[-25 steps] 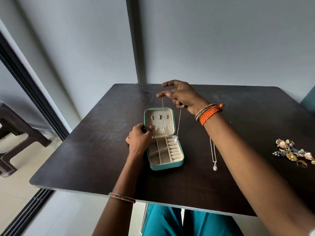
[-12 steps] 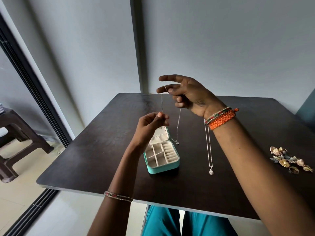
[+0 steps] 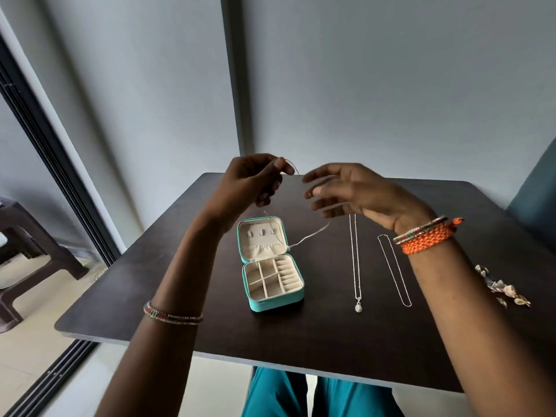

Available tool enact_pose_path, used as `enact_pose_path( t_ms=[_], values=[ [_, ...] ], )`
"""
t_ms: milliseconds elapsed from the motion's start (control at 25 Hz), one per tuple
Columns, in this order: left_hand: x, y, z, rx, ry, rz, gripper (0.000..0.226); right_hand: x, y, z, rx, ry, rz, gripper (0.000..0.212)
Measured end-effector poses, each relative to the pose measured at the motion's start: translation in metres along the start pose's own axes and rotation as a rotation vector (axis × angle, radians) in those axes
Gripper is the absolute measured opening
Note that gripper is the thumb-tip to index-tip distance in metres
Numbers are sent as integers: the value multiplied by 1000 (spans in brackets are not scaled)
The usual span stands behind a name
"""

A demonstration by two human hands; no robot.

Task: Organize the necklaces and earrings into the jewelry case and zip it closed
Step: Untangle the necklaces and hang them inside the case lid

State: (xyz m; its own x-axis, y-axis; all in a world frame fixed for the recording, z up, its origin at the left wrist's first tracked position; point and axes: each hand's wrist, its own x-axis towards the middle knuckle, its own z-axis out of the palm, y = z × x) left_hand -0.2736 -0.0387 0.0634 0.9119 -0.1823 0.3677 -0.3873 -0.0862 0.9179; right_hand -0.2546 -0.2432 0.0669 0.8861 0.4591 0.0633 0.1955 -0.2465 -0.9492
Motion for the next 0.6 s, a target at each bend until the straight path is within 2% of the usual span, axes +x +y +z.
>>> enact_pose_path(
  t_ms=[80,160,240,320,400,480,600],
  values=[
    [5,11,5,182,-73,12,26,-2,-3,13,-102,5,-33,20],
    [9,17,10,343,-117,15,25,-1,-10,24,24,-31,-86,14],
    [10,19,14,373,-58,14,20,-1,-16,30,103,-35,-79,15],
    [5,17,11,271,40,-23,19,-2,-19,29,-63,65,-109,26],
    [-5,8,2,165,-3,-85,24,-4,-21,26,-105,156,-176,33],
    [-17,-4,-5,86,-89,-114,29,-6,-22,20,-5,242,-196,34],
    [-21,-11,-9,-109,-64,-102,21,-8,-16,8,159,289,-153,33]
  ],
)
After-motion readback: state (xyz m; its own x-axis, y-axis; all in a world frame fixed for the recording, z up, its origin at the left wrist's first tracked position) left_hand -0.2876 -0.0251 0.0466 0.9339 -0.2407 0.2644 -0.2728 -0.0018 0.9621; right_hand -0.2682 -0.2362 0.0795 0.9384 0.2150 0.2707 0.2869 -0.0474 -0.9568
